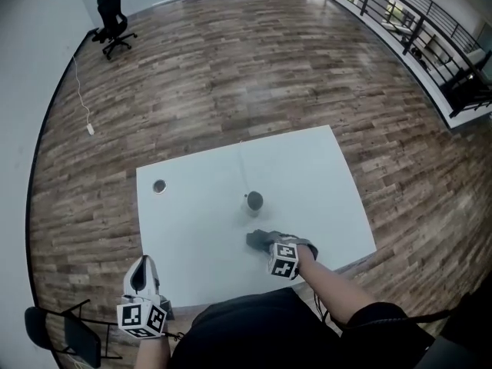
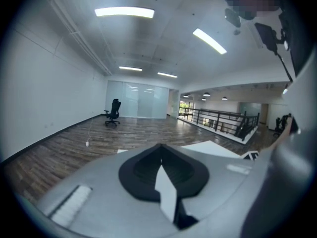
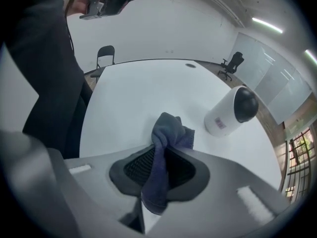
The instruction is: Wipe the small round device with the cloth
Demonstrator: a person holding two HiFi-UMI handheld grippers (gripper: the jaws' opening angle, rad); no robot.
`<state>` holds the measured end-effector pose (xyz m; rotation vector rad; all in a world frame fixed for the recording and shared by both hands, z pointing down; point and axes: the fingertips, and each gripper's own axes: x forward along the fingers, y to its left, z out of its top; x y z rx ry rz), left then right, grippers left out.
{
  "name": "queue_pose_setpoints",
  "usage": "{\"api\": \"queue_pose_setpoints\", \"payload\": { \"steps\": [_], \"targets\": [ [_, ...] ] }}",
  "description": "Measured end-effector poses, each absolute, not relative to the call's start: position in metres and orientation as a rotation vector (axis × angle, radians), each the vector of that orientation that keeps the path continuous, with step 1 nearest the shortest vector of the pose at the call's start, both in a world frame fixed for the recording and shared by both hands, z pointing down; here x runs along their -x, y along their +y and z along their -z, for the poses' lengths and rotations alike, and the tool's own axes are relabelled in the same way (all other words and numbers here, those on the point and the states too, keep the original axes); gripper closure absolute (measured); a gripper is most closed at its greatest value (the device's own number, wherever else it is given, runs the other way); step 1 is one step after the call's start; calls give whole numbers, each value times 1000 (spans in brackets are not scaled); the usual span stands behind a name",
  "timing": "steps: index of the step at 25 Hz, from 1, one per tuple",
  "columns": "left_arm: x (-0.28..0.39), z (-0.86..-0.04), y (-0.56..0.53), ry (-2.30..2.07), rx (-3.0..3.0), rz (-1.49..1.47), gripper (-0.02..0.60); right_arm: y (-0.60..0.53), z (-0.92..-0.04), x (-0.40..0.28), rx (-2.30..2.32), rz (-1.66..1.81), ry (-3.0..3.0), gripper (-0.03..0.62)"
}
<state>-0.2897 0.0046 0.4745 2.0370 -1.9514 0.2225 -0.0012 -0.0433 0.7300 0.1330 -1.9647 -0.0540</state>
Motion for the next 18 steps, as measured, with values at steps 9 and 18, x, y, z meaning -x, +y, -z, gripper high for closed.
{"api": "queue_pose_setpoints", "payload": {
  "steps": [9, 18],
  "targets": [
    [240, -474, -52, -1724, -2271, -178, 574, -2, -670, -2, -326, -538, -2277, 364],
    [172, -514, -44, -1370, -2443, -233, 574, -21, -604, -3, -1028, -550, -2458, 592]
  ]
}}
